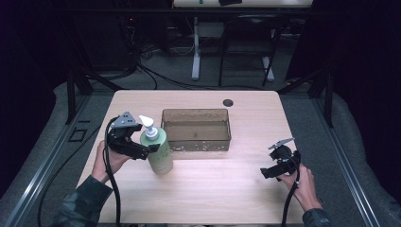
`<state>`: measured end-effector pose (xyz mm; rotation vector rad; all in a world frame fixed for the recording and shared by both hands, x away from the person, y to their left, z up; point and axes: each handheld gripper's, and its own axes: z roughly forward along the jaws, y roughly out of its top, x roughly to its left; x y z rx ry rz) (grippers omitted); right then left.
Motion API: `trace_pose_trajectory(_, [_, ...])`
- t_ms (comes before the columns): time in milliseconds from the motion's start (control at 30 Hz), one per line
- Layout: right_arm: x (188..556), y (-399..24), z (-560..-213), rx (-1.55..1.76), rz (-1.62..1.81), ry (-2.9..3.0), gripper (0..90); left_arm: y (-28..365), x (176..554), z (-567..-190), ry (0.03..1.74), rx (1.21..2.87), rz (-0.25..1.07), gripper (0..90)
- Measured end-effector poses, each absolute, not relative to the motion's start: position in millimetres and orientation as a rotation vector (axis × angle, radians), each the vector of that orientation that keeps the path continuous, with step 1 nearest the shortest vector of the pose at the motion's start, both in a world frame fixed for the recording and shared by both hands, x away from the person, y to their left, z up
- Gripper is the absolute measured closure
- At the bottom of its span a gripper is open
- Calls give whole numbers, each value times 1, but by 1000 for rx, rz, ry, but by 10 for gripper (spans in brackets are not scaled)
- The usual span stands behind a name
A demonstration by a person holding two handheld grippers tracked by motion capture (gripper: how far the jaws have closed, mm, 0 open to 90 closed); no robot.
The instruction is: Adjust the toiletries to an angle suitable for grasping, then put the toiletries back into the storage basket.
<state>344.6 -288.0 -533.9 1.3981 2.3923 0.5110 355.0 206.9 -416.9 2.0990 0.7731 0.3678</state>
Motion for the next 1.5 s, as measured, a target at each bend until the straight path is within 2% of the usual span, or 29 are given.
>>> trace_pose_trajectory(233, [345, -289, -533, 1390, 517, 2395, 4, 210, 361, -401, 720, 2187, 347, 1])
trace_pose_trajectory(733, [346, -289, -532, 1383, 522, 2406, 7, 214, 377, -367, 628, 2252, 348, 2])
trace_pose_trajectory(967, [346, -289, -533, 1388, 524, 2409, 8, 208, 384, -358, 580, 2296, 367, 7])
trace_pose_trajectory(1233, [346, -286, -533, 1382, 530, 2420, 9, 200, 391, -356, 531, 2326, 320, 10])
trace_pose_trajectory(1300, [346, -287, -533, 1378, 519, 2418, 10, 199, 392, -356, 511, 2333, 311, 68])
trace_pose_trajectory(1333, [346, -287, -533, 1378, 519, 2418, 10, 199, 392, -356, 504, 2336, 311, 68])
trace_pose_trajectory(1400, [347, -288, -533, 1384, 523, 2419, 10, 198, 392, -355, 486, 2335, 303, 168])
trace_pose_trajectory(1467, [347, -288, -533, 1384, 523, 2420, 10, 199, 391, -355, 481, 2338, 309, 183])
trace_pose_trajectory(1500, [347, -287, -533, 1384, 522, 2421, 10, 199, 390, -354, 474, 2337, 301, 224])
